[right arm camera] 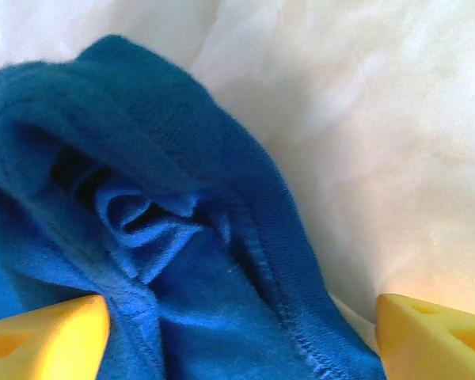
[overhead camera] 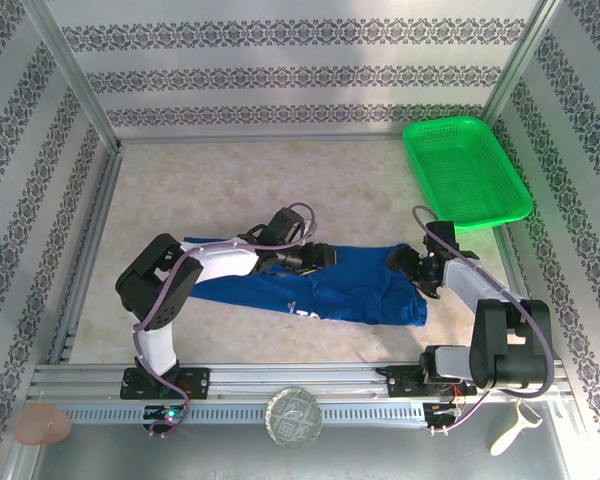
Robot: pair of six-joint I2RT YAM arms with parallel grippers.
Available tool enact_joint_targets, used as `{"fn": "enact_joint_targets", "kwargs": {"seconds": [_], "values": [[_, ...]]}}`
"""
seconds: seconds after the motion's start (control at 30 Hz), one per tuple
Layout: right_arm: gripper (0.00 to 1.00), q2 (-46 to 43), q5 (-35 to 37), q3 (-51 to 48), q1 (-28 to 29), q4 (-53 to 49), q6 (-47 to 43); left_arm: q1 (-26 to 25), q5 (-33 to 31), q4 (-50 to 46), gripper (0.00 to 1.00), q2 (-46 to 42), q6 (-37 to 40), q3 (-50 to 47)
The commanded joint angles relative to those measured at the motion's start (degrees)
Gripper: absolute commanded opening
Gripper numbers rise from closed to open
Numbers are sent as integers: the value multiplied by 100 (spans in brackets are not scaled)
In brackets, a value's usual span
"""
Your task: Fold the inside-out t-shirt
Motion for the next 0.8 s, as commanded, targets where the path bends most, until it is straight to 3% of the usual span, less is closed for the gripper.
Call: {"fn": "enact_joint_targets", "kwargs": {"seconds": [0.0, 0.37, 0.47, 0.57, 0.67, 0.77], "values": [[81, -73, -793, -259, 288, 342, 295, -79, 0, 530, 62, 145, -254, -73], [84, -471, -843, -346, 592, 369, 584, -149, -49, 541, 62, 358, -298, 22], [80, -304, -727, -388, 620, 412, 664, -158, -56, 571, 62, 379, -331, 42], [64, -35, -602, -424, 637, 556, 782, -124, -114, 508, 62, 314, -322, 87], [37, 95, -524, -339, 664, 633, 820, 160, -201, 347, 62, 61, -253, 67], [9, 113, -468, -161, 659, 510, 727, 832, -108, 104, 62, -327, -111, -132]]}}
